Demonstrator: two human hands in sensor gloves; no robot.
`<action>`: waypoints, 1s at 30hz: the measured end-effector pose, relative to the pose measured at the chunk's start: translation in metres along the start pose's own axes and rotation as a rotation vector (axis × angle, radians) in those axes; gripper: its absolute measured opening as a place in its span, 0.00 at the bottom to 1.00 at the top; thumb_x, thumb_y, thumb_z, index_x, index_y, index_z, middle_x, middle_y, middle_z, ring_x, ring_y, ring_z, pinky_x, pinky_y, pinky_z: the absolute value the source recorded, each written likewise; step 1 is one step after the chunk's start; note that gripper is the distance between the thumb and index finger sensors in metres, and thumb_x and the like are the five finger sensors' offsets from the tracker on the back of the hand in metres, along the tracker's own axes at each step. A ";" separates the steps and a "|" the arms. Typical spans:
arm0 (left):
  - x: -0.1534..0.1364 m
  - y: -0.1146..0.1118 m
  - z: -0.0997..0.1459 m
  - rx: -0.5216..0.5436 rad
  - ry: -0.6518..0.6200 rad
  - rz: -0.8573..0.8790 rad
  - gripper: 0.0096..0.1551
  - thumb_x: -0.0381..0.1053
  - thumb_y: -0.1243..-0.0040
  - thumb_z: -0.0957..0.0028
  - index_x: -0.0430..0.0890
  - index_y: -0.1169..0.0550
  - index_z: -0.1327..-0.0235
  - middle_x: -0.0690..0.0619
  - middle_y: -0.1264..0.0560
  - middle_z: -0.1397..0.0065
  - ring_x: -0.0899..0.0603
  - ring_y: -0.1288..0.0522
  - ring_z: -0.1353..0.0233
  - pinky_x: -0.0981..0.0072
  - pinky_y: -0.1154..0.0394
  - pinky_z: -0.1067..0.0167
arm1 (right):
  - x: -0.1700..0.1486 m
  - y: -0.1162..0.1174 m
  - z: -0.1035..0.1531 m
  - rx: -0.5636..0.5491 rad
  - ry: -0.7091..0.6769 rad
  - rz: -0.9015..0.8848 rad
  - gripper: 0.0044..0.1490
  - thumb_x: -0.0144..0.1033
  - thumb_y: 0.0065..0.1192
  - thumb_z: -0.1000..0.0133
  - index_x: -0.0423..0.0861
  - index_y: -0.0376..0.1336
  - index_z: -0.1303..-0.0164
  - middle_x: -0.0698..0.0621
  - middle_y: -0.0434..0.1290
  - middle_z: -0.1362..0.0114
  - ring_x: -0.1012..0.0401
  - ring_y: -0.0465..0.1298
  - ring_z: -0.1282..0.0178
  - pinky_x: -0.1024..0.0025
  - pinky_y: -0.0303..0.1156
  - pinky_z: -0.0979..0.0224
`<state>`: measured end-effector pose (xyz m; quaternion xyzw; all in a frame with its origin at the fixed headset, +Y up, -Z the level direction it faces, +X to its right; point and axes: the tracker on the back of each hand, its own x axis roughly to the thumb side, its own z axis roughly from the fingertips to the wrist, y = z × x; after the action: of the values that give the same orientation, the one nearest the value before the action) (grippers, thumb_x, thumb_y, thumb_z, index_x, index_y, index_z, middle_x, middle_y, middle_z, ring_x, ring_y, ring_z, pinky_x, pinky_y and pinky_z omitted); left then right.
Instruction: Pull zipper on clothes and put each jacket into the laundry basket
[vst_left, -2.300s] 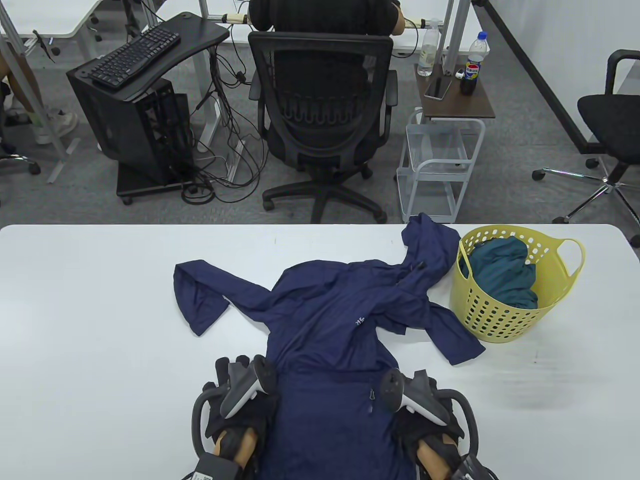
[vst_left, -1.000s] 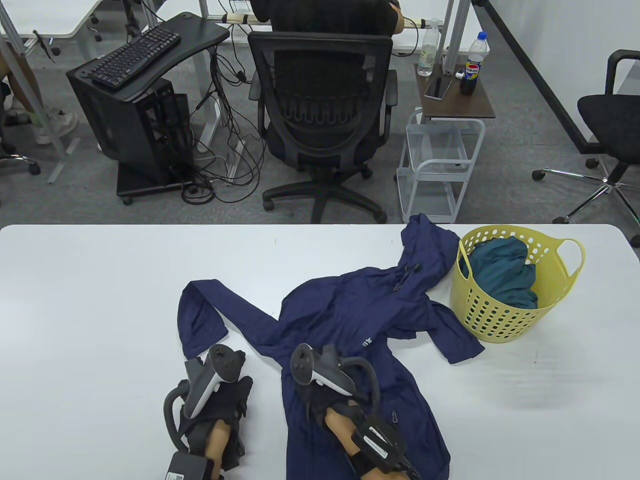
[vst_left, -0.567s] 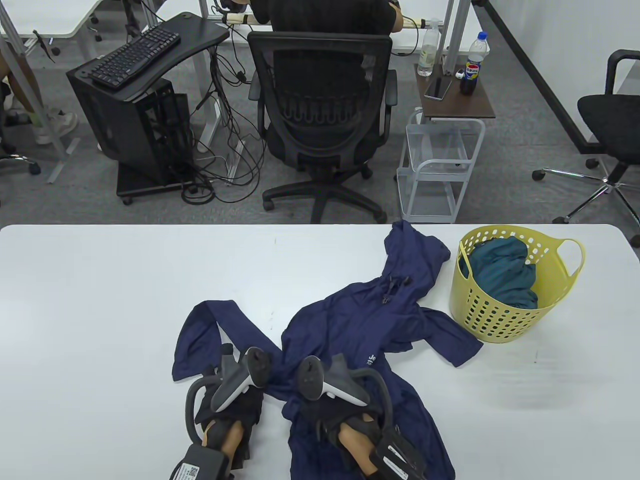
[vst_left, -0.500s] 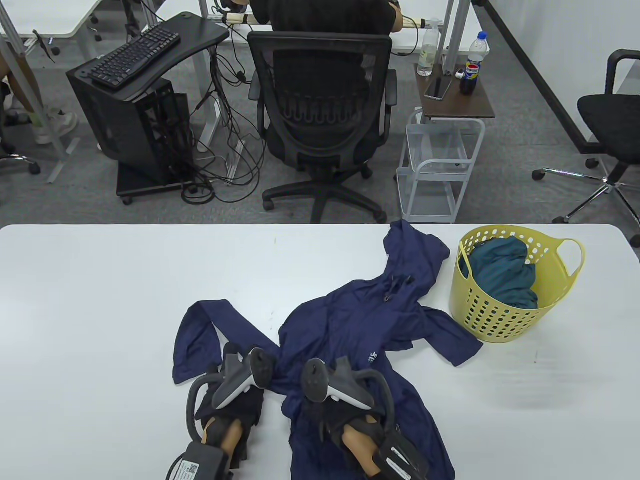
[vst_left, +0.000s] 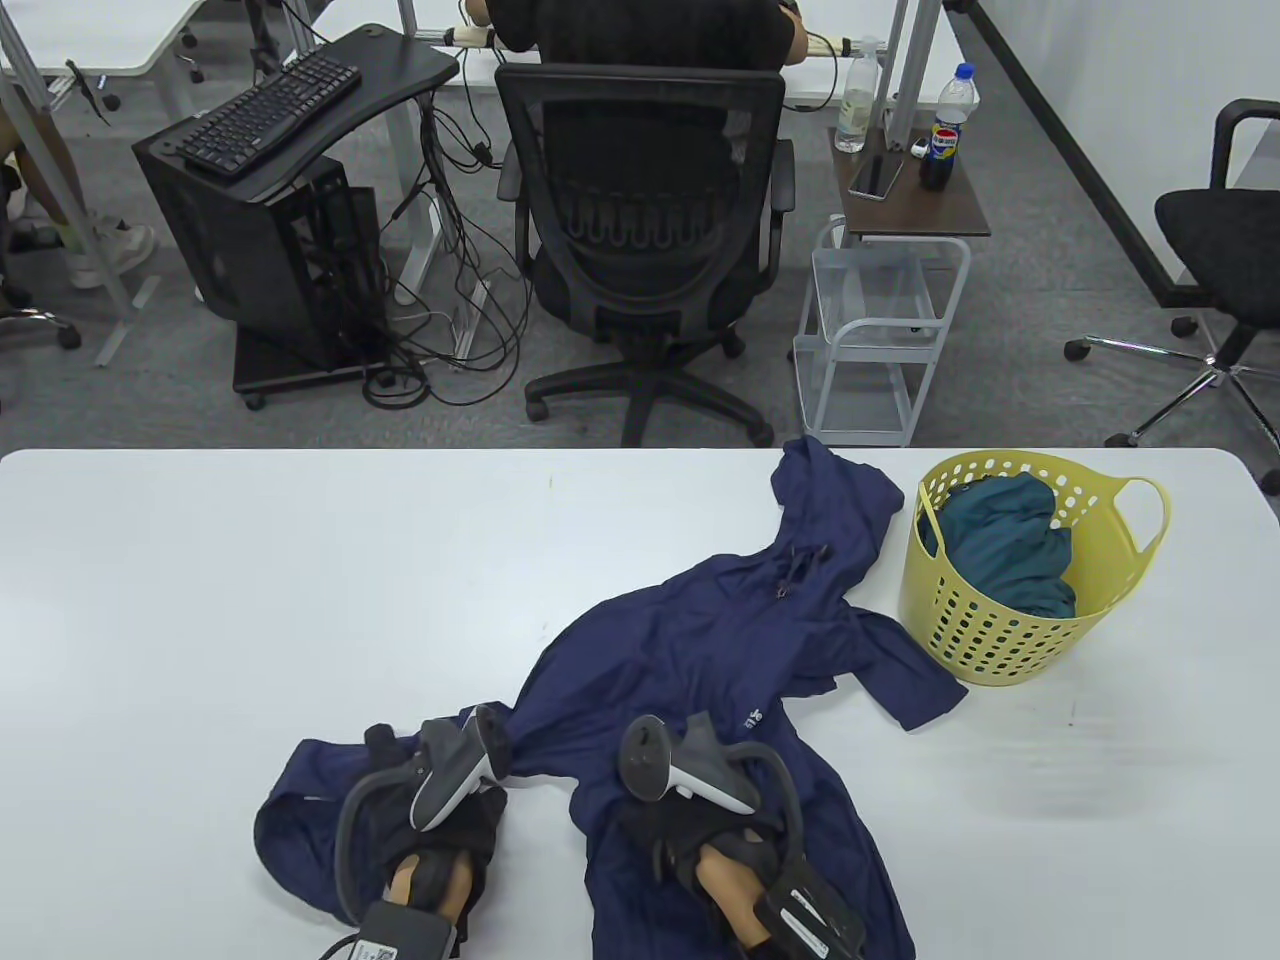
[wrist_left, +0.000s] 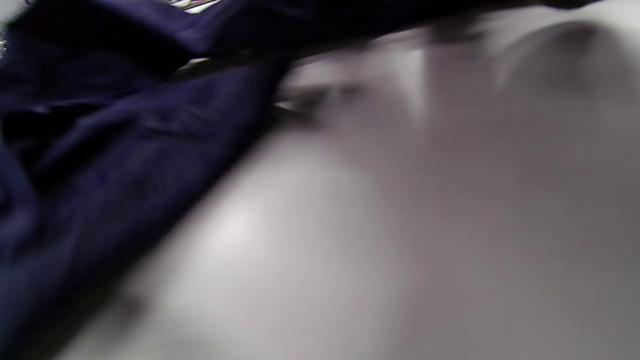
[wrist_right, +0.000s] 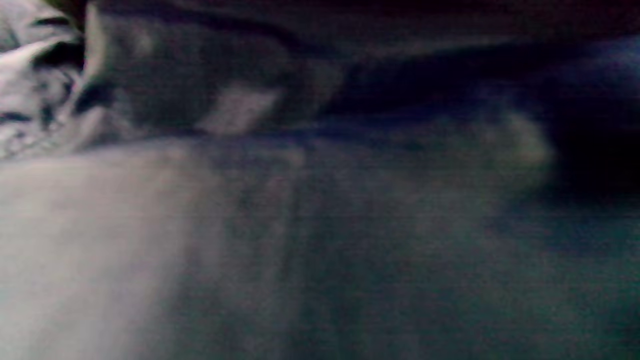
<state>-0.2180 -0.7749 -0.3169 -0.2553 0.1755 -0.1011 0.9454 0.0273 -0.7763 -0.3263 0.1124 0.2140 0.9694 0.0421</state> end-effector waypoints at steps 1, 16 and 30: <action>-0.009 -0.003 -0.002 -0.011 0.020 -0.001 0.43 0.72 0.53 0.59 0.74 0.52 0.30 0.61 0.50 0.16 0.31 0.56 0.16 0.32 0.51 0.27 | -0.001 0.000 0.000 0.002 0.001 -0.005 0.41 0.62 0.51 0.45 0.66 0.48 0.21 0.60 0.44 0.10 0.45 0.48 0.14 0.43 0.48 0.18; -0.177 -0.036 -0.028 -0.168 0.424 0.054 0.53 0.54 0.40 0.55 0.75 0.63 0.36 0.61 0.61 0.15 0.39 0.51 0.16 0.36 0.50 0.26 | -0.005 0.001 -0.002 0.004 0.011 -0.014 0.41 0.62 0.50 0.45 0.67 0.46 0.21 0.60 0.43 0.11 0.45 0.46 0.14 0.43 0.47 0.18; -0.023 0.049 0.041 0.224 -0.094 0.287 0.43 0.69 0.49 0.57 0.75 0.53 0.30 0.63 0.53 0.13 0.39 0.52 0.15 0.35 0.50 0.26 | -0.044 -0.064 0.041 -0.300 -0.010 -0.248 0.34 0.51 0.57 0.46 0.59 0.63 0.27 0.56 0.63 0.16 0.45 0.65 0.20 0.45 0.62 0.24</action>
<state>-0.2180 -0.7082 -0.3029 -0.1250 0.1532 0.0281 0.9798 0.0818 -0.7075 -0.3259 0.0823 0.0789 0.9773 0.1786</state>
